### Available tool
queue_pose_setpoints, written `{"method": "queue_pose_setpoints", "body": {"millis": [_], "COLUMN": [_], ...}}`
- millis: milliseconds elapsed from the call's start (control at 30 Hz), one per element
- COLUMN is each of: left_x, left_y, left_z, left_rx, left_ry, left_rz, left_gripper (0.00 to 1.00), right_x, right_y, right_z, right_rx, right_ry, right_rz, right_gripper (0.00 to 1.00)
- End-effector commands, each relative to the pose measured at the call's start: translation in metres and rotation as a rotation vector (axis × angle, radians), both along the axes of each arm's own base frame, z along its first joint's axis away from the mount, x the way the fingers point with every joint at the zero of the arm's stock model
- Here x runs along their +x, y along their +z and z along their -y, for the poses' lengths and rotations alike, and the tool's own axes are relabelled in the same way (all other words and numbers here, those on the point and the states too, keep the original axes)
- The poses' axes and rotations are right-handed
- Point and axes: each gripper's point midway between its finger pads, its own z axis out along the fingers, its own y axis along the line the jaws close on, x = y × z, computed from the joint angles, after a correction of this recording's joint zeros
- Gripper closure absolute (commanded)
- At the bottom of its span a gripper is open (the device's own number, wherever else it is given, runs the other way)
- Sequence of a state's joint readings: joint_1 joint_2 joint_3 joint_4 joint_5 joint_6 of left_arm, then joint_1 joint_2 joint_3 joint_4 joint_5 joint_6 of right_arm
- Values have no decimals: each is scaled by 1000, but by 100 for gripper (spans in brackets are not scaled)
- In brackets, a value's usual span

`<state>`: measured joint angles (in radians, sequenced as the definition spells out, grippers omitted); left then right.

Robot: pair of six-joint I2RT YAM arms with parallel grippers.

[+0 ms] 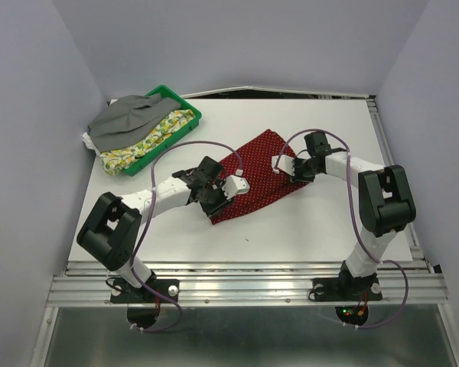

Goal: Fold and stack the skirts
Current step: Fold the skirt

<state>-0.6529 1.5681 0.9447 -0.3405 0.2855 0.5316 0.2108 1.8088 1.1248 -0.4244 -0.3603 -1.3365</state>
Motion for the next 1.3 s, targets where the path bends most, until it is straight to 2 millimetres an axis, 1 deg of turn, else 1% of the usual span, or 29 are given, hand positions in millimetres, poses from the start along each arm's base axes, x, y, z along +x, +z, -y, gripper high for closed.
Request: {"method": "queue_pose_setpoints", "body": {"millis": [0,100,267,467,567,633,667,733,767,833,933,1067,1133,1167,1267], "left_x": [-13,-16,-19,-26,-21,-15,-13,-9,-7,-2,4,2,-1,-3,-10], "left_y": [15,19,11,9,4,3,3,3,4,8,18,27,33,35,39], "left_z": [2,5,3,4,0,0,-1,-1,0,0,-1,-2,-5,-6,-10], "left_rx": [-39,-60,-38,-34,-6,-2,5,3,5,1,-10,-21,-21,-23,-18], "left_ry": [-62,-73,-72,-98,-68,-49,-38,-25,-20,-6,19,16,5,1,-22], "left_rz": [2,1,-6,-18,9,31,41,50,59,82,119,132,144,141,132], "left_gripper": [54,51,51,51,53,57,64,74,82,92,100,100,100,100,100], "right_x": [16,18,22,22,22,21,21,21,21,21,23,22,21,23,12], "right_y": [30,35,42,47,48,48,49,49,50,54,60,66,74,82,90], "right_z": [-8,-9,-11,-11,-11,-11,-10,-10,-10,-10,-10,-8,-8,-8,-7], "right_rx": [42,47,58,58,56,53,51,49,50,50,48,37,40,43,37], "right_ry": [9,6,0,3,7,7,9,9,9,11,10,11,12,14,26], "right_rz": [81,89,97,98,97,97,100,101,104,107,119,123,132,143,124], "right_gripper": [99,99,99,99,99,99,99,99,99,99,99,99,99,99,99]}}
